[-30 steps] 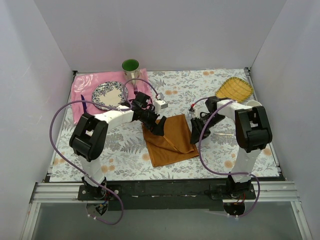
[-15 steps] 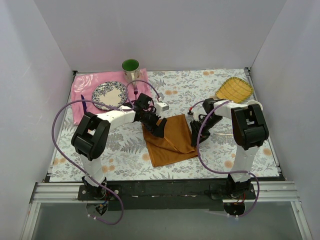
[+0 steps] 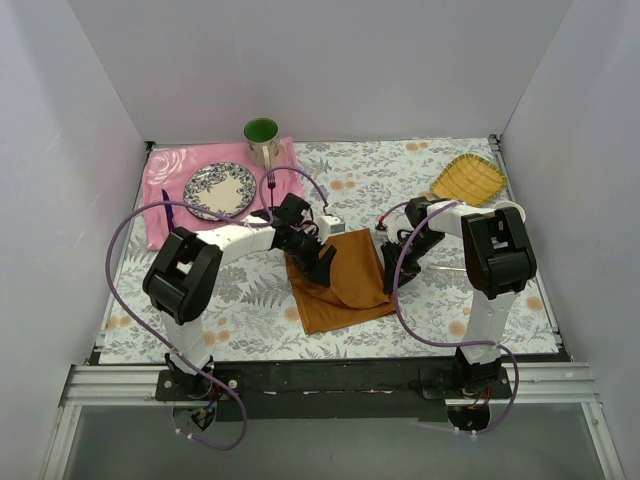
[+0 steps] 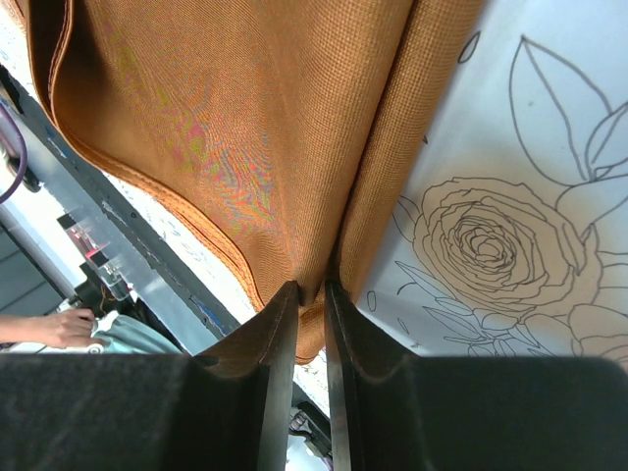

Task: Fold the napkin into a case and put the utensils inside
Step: Fold the rectangle-folded napkin at the center of the board.

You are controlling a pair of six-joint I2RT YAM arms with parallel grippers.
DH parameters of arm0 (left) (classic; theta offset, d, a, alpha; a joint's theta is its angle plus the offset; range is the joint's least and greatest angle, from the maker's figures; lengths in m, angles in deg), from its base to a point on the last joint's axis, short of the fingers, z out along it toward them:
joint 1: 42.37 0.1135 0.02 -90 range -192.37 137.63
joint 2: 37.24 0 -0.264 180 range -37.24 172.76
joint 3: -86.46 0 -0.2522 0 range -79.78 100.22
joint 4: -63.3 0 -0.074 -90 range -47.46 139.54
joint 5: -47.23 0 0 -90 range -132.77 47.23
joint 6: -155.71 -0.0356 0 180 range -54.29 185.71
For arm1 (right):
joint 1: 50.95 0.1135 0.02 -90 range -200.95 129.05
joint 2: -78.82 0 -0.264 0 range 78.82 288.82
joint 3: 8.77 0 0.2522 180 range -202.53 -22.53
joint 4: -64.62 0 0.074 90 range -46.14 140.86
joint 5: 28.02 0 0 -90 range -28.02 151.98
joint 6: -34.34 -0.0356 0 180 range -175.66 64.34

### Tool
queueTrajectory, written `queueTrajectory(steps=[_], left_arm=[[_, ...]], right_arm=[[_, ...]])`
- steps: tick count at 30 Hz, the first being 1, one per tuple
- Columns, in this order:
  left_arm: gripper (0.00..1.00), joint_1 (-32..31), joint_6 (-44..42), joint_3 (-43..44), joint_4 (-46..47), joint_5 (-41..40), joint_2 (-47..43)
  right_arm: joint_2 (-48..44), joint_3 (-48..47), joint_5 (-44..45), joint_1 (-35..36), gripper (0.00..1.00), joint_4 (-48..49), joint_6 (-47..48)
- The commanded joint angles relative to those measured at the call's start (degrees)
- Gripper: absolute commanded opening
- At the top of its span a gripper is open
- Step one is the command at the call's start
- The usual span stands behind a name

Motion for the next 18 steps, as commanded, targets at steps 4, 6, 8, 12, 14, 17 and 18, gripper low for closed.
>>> queueTrajectory(steps=[4,6,8,12,14,17,18], left_arm=[[0.56,-0.3,-13.0,-5.0,-8.5,4.2,-10.5],[0.54,-0.3,-18.9,-7.1,-12.7,4.0,-12.2],[0.55,-0.3,-21.9,-9.0,-14.1,3.2,-15.5],[0.60,-0.3,-24.1,-14.8,-11.3,0.1,-22.3],[0.64,-0.3,-24.1,-16.9,-8.4,-0.9,-24.6],[0.69,-0.3,-27.4,-22.2,-3.6,-1.2,-31.1],[0.69,-0.4,-28.5,-23.7,-2.3,-0.8,-32.9]], right_arm=[[0.6,-1.3,1.3,0.0,0.25,-0.1,0.3],[0.6,-1.5,1.3,0.0,0.25,-0.3,0.5],[0.5,-1.8,1.0,0.0,0.25,-0.9,0.8],[-0.6,-3.5,0.2,0.0,0.26,-2.8,1.7],[-1.3,-4.0,0.5,0.0,0.29,-3.5,2.1],[-1.8,-4.7,1.4,-0.1,0.34,-5.3,2.8],[-2.0,-4.7,1.7,0.0,0.34,-5.7,2.9]])
